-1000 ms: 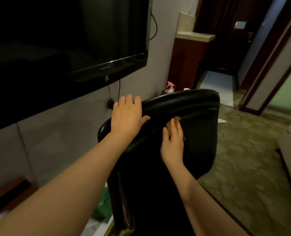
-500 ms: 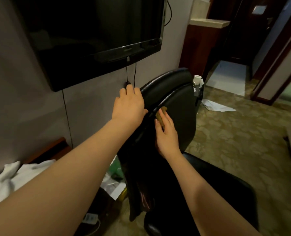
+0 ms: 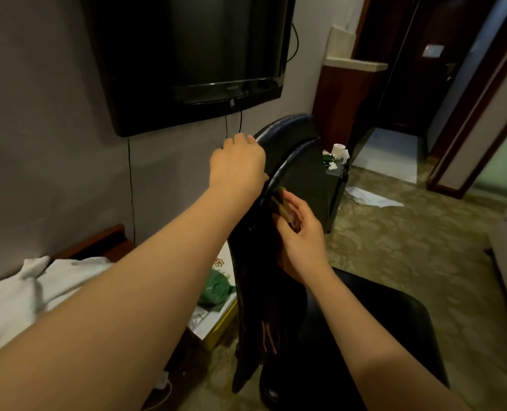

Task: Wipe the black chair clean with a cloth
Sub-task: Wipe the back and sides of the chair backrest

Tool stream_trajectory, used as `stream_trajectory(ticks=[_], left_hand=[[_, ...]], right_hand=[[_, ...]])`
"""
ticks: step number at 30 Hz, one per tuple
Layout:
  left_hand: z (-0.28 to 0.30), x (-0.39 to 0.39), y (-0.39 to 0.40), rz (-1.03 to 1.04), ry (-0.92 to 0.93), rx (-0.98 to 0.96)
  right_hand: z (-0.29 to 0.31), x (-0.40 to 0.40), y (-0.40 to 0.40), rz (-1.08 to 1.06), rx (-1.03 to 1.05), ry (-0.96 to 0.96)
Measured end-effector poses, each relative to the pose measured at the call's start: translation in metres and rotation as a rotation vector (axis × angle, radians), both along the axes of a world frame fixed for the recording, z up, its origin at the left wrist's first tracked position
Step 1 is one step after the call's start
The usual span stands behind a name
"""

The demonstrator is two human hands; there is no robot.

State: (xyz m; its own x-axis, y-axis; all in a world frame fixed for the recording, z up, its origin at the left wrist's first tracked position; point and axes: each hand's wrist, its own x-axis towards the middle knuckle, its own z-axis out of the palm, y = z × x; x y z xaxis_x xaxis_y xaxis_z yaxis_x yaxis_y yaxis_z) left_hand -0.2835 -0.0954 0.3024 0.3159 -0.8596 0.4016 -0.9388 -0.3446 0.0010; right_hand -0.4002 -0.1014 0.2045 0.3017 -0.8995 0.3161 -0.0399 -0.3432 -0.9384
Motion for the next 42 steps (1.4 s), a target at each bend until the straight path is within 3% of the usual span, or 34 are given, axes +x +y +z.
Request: stream_trajectory(ticks=[7, 13, 17, 24, 31, 36, 39, 42], left_hand=[[-0.015, -0.014, 0.030, 0.052, -0.137, -0.200], [-0.075, -0.013, 0.085, -0.158, 0.238, -0.701], [-0.121, -0.019, 0.092, -0.350, 0.444, -0.880], [-0.168, -0.027, 0.090, -0.511, 0.554, -0.906], [-0.187, -0.029, 0.082, -0.482, 0.692, -0.916], [-0.193, -0.029, 0.072, -0.497, 0.714, -0.941], [-0.199, -0.025, 0.066, -0.522, 0.727, -0.942], [-0.202, -0.021, 0.062, -0.497, 0.694, -0.967]], right_hand=[[-0.019, -0.005, 0.003, 0.029, -0.211, 0.000], [-0.035, -0.011, 0.012, 0.089, -0.421, -0.034], [-0.054, -0.017, 0.030, 0.132, -0.494, -0.042], [-0.087, -0.035, 0.048, 0.033, -0.770, 0.088], [-0.109, -0.026, 0.037, -0.256, -1.130, 0.276], [-0.162, -0.029, 0.026, -0.413, -1.359, 0.326], [-0.202, -0.043, 0.019, -0.421, -1.496, 0.433], [-0.252, -0.060, 0.015, -0.277, -1.649, 0.642]])
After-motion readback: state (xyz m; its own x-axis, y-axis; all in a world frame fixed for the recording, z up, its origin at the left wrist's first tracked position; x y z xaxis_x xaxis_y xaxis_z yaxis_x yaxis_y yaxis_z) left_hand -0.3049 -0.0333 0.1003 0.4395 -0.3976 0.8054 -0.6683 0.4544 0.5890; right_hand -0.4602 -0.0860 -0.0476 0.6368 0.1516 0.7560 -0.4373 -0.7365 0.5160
